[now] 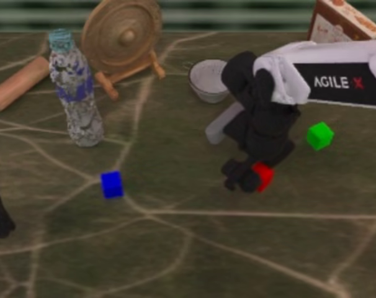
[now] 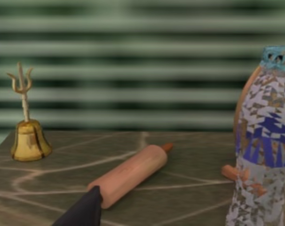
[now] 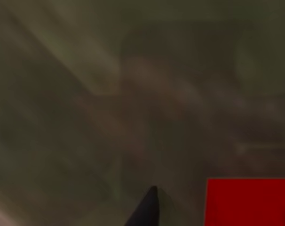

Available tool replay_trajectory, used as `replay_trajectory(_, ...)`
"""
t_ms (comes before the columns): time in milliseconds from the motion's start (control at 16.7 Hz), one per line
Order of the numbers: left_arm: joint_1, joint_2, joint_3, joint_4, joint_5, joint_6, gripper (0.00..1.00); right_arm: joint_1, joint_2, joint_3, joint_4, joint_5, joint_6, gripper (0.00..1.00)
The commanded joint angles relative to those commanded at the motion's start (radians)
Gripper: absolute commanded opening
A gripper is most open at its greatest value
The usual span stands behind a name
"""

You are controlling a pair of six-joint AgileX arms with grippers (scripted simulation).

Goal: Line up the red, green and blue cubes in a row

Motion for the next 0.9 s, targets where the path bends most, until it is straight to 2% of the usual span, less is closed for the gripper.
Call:
replay_trajectory(60,0.0,0.0,0.0,0.0,0.0,0.0,1.0,0.0,0.0,0.0,0.0,0.0,0.0,0.02)
replay_trajectory(120,0.0,0.0,0.0,0.0,0.0,0.0,1.0,0.0,0.0,0.0,0.0,0.0,0.0,0.0)
replay_trajectory(540,0.0,0.0,0.0,0.0,0.0,0.0,1.0,0.0,0.0,0.0,0.0,0.0,0.0,0.0)
replay_trajectory(600,0.0,0.0,0.0,0.0,0.0,0.0,1.0,-0.001,-0.044,0.011,-0.018,-0.012,0.009,0.0)
replay_trajectory(900,0.0,0.0,0.0,0.0,0.0,0.0,1.0,0.001,-0.08,0.078,-0.126,-0.012,0.01,0.0)
